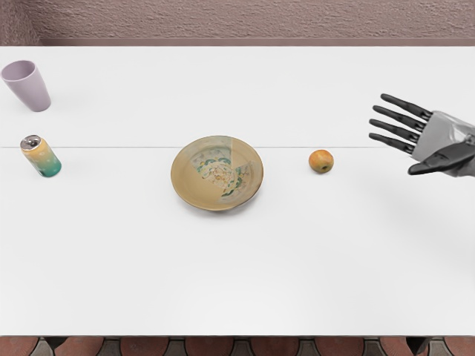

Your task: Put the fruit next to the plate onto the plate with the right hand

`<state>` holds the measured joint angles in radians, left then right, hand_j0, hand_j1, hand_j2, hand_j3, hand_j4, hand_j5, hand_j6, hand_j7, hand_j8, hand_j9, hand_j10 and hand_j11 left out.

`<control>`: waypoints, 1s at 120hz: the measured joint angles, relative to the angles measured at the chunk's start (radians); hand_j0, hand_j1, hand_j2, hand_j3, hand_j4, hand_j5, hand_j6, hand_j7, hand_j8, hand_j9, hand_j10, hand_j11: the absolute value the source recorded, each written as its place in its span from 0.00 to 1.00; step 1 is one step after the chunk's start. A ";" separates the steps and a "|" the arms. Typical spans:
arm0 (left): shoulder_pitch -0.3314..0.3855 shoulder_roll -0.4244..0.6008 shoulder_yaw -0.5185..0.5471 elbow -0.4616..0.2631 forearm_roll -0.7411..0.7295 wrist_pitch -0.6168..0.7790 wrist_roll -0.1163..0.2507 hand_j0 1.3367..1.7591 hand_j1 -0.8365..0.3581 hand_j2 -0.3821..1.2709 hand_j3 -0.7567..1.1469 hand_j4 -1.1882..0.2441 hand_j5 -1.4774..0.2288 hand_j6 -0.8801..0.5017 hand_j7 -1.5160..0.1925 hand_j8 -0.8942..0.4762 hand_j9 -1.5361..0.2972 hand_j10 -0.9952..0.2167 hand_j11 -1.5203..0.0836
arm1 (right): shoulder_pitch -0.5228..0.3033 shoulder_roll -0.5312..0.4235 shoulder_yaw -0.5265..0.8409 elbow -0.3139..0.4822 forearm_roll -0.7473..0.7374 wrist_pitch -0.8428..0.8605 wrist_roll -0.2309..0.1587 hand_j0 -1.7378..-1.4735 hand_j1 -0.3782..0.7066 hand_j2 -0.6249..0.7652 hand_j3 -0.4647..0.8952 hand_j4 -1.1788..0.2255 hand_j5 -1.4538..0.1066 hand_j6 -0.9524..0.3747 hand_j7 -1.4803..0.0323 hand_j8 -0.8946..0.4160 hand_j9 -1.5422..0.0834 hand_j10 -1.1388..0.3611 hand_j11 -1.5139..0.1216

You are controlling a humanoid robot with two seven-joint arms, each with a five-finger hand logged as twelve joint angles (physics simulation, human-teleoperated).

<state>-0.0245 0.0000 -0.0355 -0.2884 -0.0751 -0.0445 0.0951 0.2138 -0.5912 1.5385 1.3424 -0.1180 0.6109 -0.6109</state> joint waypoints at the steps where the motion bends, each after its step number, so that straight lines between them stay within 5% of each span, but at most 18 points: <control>1: 0.000 0.000 0.000 0.000 0.000 0.000 0.000 0.76 0.99 0.23 0.40 0.83 0.87 0.64 0.89 0.65 0.84 0.82 0.95 | 0.000 0.000 0.000 0.000 0.000 0.000 0.000 0.30 0.05 0.45 0.34 0.82 0.91 0.70 0.96 0.67 0.93 0.74 0.91; 40: 0.000 0.000 0.000 0.000 0.000 0.000 0.000 0.76 0.99 0.23 0.40 0.83 0.87 0.64 0.89 0.65 0.84 0.82 0.95 | 0.025 0.004 -0.026 0.007 -0.011 0.000 0.000 0.30 0.05 0.45 0.34 0.82 0.91 0.70 0.96 0.67 0.93 0.75 0.91; 57: 0.000 0.000 0.000 0.000 0.000 0.000 0.000 0.76 0.99 0.23 0.40 0.83 0.87 0.64 0.89 0.65 0.84 0.82 0.95 | 0.190 0.012 -0.186 0.010 -0.116 0.000 0.000 0.30 0.06 0.45 0.34 0.82 0.91 0.70 0.95 0.66 0.93 0.74 0.90; 75: 0.000 0.000 0.000 0.000 0.000 0.000 0.000 0.76 0.99 0.23 0.40 0.83 0.87 0.64 0.89 0.65 0.84 0.82 0.95 | 0.339 0.041 -0.267 0.014 -0.394 -0.009 0.000 0.30 0.10 0.44 0.34 0.79 0.88 0.67 0.92 0.63 0.89 0.71 0.87; 96: 0.000 0.000 0.000 0.000 0.000 0.000 0.000 0.76 0.99 0.23 0.40 0.83 0.87 0.64 0.89 0.65 0.84 0.82 0.95 | 0.532 0.054 -0.585 0.023 -0.755 -0.286 0.000 0.30 0.09 0.44 0.34 0.80 0.89 0.68 0.93 0.64 0.91 0.72 0.88; 120: 0.000 0.000 0.000 0.000 0.000 0.000 0.000 0.76 0.99 0.23 0.40 0.83 0.87 0.64 0.89 0.65 0.84 0.82 0.95 | 0.706 0.090 -0.935 -0.024 -0.968 -0.535 0.000 0.30 0.07 0.44 0.34 0.81 0.90 0.68 0.94 0.65 0.91 0.73 0.89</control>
<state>-0.0245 0.0000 -0.0355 -0.2884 -0.0751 -0.0445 0.0951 0.9198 -0.5008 0.6040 1.3188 -1.0862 0.0760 -0.6109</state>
